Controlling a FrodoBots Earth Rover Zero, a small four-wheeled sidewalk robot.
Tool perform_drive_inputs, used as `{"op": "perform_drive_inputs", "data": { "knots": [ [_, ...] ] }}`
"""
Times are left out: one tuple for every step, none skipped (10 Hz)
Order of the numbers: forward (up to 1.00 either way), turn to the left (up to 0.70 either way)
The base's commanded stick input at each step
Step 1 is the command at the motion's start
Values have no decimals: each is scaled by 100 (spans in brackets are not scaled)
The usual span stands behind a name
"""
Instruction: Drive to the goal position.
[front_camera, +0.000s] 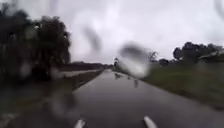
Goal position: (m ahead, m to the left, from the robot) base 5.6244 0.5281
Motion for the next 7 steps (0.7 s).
{"op": "perform_drive_inputs", "data": {
  "knots": [
    [85,0],
    [85,0],
    [85,0],
    [85,0],
    [85,-21],
    [85,-32],
    [85,-16]
  ]
}}
